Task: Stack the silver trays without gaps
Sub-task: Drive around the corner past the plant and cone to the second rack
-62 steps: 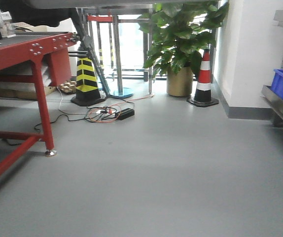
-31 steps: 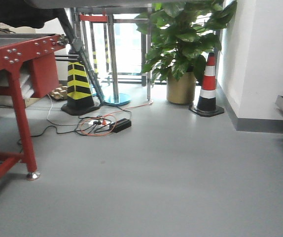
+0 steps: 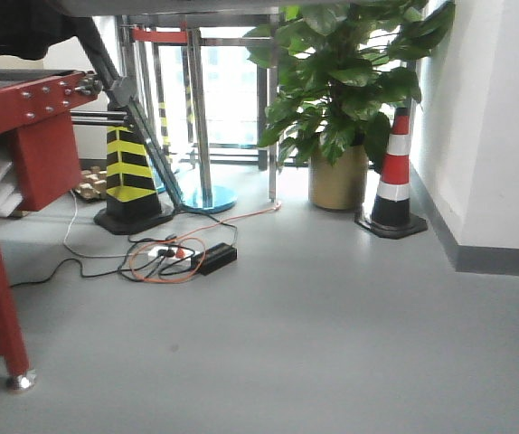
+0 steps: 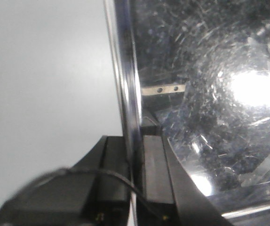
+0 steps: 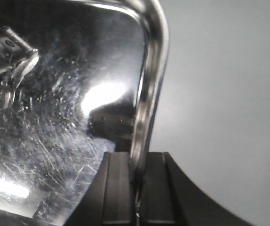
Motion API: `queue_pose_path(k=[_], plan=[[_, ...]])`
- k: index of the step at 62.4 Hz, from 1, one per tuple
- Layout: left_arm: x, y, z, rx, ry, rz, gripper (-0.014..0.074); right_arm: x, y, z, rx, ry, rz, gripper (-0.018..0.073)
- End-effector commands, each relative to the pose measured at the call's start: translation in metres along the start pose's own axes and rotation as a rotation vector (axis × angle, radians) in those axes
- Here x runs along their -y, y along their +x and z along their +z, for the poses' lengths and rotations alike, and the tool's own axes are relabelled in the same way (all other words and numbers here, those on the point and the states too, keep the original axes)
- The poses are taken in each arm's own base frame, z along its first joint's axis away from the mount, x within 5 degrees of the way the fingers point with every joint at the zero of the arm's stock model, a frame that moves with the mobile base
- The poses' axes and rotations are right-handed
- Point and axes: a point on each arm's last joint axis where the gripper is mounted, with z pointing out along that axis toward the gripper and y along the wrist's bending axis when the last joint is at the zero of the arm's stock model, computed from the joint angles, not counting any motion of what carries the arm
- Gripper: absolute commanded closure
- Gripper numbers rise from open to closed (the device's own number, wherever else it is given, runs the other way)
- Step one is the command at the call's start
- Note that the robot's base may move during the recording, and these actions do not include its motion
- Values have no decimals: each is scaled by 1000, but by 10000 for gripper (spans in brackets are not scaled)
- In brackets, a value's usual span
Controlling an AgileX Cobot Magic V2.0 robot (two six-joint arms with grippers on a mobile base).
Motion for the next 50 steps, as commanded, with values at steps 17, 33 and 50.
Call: queue_pose_path(k=[17,33,50], plan=[[-1,-4,-21,80,23,14,645,4,-12,-24,144,-26,-14,505],[-1,-4,-21,81,21,14,645,4,-12,-24,144,-26,-14,505],[-1,-4,-21,81,21,14,645,4,-12,-24,144,-26,-14,505]])
